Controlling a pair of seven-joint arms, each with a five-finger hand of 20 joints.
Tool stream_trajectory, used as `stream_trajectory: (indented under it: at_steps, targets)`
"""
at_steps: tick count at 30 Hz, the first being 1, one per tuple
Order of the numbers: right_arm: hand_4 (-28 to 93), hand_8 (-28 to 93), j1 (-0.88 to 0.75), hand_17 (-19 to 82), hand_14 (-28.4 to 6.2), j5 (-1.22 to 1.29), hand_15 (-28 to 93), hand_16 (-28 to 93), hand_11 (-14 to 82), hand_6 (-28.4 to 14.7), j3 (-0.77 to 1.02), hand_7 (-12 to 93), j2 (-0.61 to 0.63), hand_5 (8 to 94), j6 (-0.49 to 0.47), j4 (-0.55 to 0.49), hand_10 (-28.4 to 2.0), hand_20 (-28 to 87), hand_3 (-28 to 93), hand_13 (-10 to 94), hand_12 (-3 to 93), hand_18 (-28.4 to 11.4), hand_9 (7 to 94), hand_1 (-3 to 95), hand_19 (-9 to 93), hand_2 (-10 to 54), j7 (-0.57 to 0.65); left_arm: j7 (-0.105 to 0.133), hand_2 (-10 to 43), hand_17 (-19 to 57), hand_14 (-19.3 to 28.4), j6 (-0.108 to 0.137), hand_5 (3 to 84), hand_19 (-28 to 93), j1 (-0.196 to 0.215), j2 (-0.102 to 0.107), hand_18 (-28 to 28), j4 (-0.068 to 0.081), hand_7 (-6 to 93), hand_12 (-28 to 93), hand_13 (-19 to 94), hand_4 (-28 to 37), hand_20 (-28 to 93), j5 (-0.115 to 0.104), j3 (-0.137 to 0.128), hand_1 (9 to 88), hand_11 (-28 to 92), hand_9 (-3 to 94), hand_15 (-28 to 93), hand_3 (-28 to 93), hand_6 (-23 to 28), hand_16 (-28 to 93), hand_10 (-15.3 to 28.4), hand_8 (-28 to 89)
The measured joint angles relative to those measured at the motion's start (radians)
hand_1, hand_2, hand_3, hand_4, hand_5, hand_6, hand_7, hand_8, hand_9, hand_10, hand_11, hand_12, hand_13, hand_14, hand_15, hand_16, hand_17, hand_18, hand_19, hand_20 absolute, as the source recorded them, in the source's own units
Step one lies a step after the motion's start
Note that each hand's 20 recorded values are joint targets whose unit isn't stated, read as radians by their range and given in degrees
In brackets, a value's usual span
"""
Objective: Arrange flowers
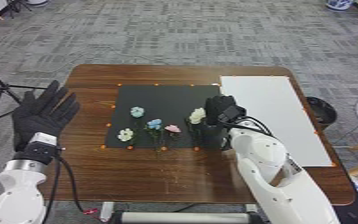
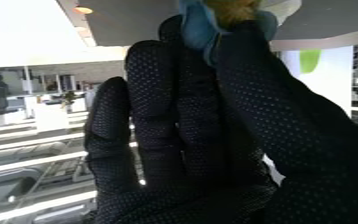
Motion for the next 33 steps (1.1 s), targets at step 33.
stream_trajectory:
  at_steps: [33]
  targets:
    - [-26, -9, -0.034, 26, -13.2, 0.24, 58, 31, 25.2, -1.1, 0.02, 18, 0.0, 66.8, -0.281, -0.181, -13.1, 43, 79, 57, 23.0, -21.5, 71.7, 34.8, 76, 5.1, -0.215, 0.009, 16.6, -8.5, 14.0, 0.021, 38.2, 35, 0.031, -0.001, 14.0, -0.007, 9.6, 7, 22, -28.3, 6, -0.011, -0.033, 23.8, 16, 29.8, 18, 69, 6.7, -4, 12.3, -9]
